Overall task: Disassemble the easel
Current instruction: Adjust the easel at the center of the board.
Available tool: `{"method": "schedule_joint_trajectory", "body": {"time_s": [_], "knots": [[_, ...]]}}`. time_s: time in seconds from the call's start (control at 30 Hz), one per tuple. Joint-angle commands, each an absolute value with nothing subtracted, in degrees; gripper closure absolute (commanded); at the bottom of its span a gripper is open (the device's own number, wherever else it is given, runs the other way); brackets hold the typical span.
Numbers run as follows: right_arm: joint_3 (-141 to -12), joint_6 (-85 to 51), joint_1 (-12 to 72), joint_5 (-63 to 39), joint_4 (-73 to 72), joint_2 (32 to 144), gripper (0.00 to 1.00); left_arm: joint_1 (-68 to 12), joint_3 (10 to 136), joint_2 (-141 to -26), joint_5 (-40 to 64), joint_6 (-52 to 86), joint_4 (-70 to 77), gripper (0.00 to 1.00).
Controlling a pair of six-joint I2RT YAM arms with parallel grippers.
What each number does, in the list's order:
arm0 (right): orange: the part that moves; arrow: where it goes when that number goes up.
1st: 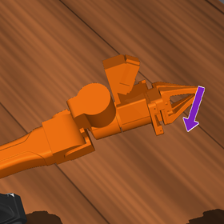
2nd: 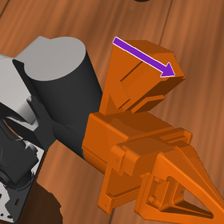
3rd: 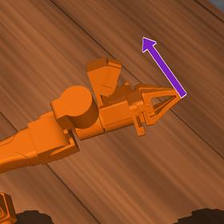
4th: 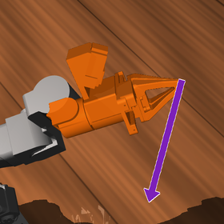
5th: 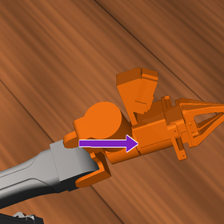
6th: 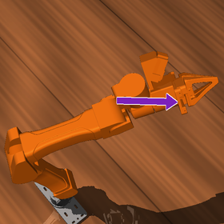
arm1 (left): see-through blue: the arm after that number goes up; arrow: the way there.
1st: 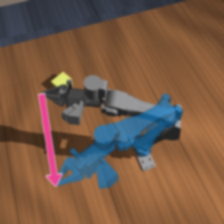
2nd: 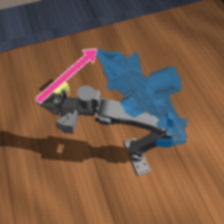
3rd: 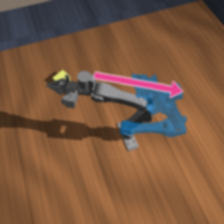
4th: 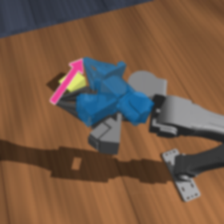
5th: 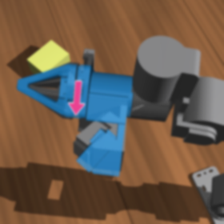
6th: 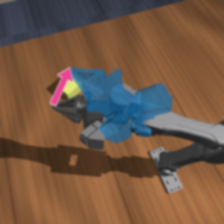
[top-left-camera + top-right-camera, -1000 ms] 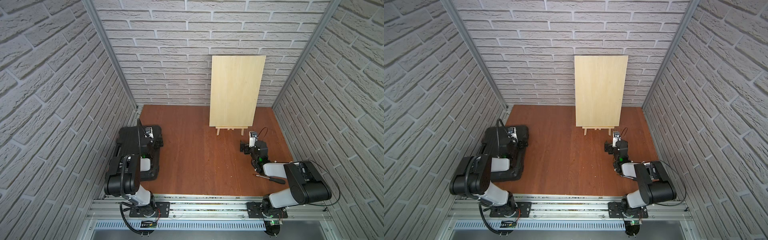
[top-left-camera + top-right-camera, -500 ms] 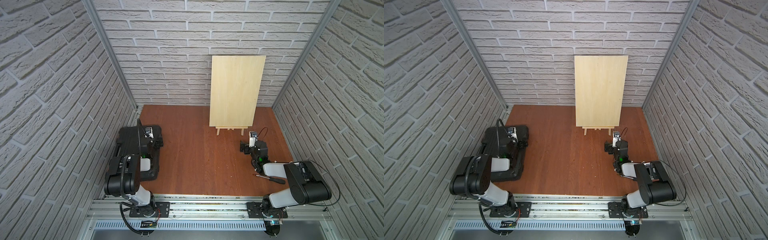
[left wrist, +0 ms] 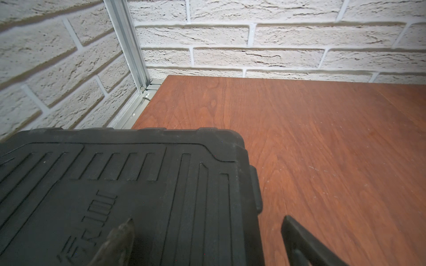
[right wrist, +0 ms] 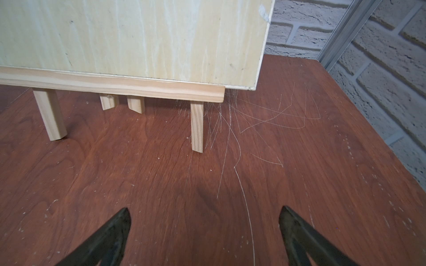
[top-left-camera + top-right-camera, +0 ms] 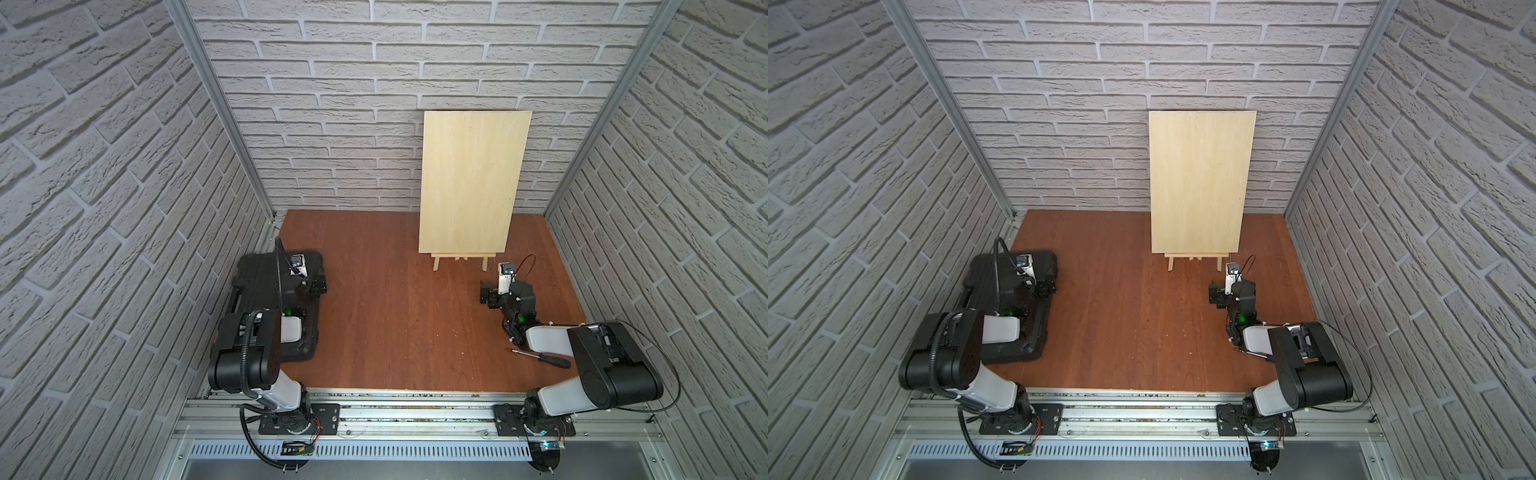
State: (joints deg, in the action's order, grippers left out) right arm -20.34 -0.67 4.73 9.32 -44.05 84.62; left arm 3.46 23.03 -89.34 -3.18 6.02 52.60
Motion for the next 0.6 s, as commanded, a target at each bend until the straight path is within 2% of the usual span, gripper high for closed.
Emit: {"method": "schedule_joint_trajectory", "body": {"time_s": [0.0, 0.2, 0.3, 0.37, 0.43, 0.5, 0.57], "knots": [[-21.10, -0.76, 4.76, 9.23, -45.70, 83.58, 0.01, 3.23, 22.26, -89.86, -3.88, 5.10, 52.25, 0.02], [-20.73, -0.67, 4.82, 9.12, -46.28, 83.31, 0.01, 1.53, 21.62, -88.42, -7.96, 4.49, 52.49, 0.02], [-19.71, 2.07, 5.28, 4.42, -47.18, 80.86, 0.01, -0.15, 22.48, -82.95, -13.17, 4.04, 47.23, 0.02], [-21.99, 2.09, 6.63, 6.40, -38.78, 76.11, 0.01, -0.91, 24.53, -79.01, -15.30, 3.91, 40.77, 0.02], [-29.32, 1.18, 6.96, 5.66, -19.49, 70.66, 0.01, -2.18, 25.62, -75.05, -15.91, 2.39, 39.05, 0.02], [-31.98, 1.38, 7.40, 3.62, -13.65, 67.37, 0.01, -3.86, 25.32, -71.09, -15.44, 1.65, 41.47, 0.02], [-31.05, -0.89, 7.48, 1.19, -14.43, 62.97, 0.01, -4.88, 25.90, -68.10, -14.82, 4.40, 42.71, 0.02]]}}
